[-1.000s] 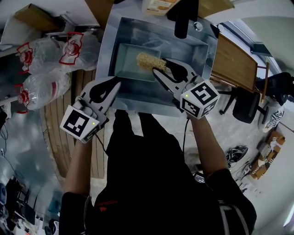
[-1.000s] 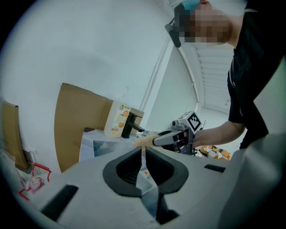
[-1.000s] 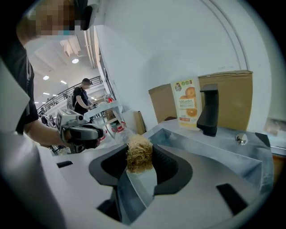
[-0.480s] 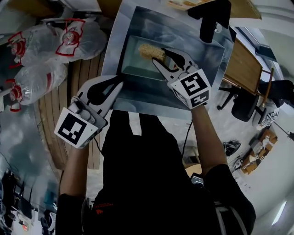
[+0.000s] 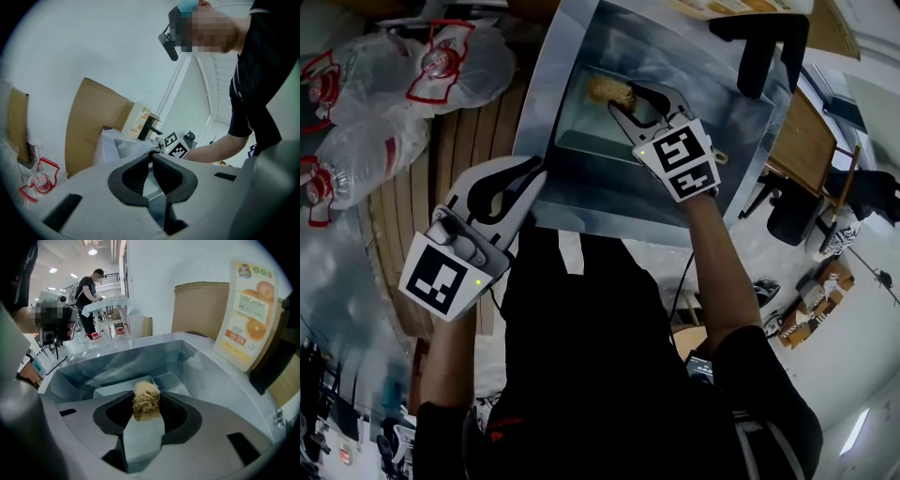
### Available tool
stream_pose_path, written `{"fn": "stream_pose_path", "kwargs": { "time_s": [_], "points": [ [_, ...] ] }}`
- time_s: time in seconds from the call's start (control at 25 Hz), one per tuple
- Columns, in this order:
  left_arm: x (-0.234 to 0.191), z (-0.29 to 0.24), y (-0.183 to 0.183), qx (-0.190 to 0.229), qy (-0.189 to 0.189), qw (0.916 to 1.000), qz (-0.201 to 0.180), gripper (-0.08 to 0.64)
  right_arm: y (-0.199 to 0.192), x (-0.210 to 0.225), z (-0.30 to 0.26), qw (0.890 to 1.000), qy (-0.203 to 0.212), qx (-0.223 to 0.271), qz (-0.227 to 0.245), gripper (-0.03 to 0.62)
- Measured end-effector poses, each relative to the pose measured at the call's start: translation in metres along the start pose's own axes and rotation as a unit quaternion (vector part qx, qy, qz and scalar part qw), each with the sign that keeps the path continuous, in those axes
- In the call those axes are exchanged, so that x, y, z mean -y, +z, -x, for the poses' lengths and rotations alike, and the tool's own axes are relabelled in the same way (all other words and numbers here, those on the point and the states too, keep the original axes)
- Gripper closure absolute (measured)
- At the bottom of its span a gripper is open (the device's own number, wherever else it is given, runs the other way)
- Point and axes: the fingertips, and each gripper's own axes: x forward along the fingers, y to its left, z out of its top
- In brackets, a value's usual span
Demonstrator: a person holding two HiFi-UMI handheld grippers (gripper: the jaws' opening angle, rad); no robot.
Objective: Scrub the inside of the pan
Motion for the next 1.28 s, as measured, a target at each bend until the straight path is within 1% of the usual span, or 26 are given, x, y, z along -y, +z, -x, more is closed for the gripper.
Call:
{"fn": "stream_pose_path", "kwargs": {
  "time_s": [0.12, 0.2, 0.28, 0.4, 0.48, 0.68, 1.04, 1.28],
  "points": [
    [-0.006, 0.002, -0.002, 0.003, 0.003, 1.0000, 0.005, 0.522, -0.002, 0.000, -0.010, 1.000, 0.002, -0.012, 0.006, 0.423],
    [-0.009, 0.003, -0.002, 0.005, 0.004, 1.0000, 0.006, 0.522, -0.003, 0.000, -0.017, 1.000, 0.000, -0.022, 0.018, 0.423],
    [-0.010, 0.004, -0.003, 0.007, 0.004, 0.9999, 0.006, 0.522, -0.005, -0.002, -0.024, 0.998, -0.004, -0.038, 0.049, 0.423],
    [-0.010, 0.004, -0.005, 0.005, 0.004, 0.9999, 0.009, 0.522, -0.007, -0.003, -0.031, 0.992, -0.016, -0.064, 0.104, 0.423],
    [-0.010, 0.005, -0.005, 0.005, 0.006, 0.9999, 0.011, 0.522, -0.006, -0.003, -0.032, 0.990, -0.022, -0.073, 0.121, 0.425],
    [-0.012, 0.005, -0.004, 0.005, 0.006, 0.9999, 0.010, 0.522, -0.007, -0.005, -0.032, 0.989, -0.019, -0.079, 0.124, 0.426],
    [-0.003, -0.003, 0.001, 0.000, -0.002, 1.0000, 0.005, 0.522, -0.016, 0.001, -0.021, 0.989, -0.022, -0.087, 0.116, 0.428],
    [0.012, -0.027, -0.002, -0.010, -0.016, 0.9998, -0.001, 0.522, -0.046, 0.017, -0.003, 0.990, -0.029, -0.098, 0.100, 0.428]
  ]
}}
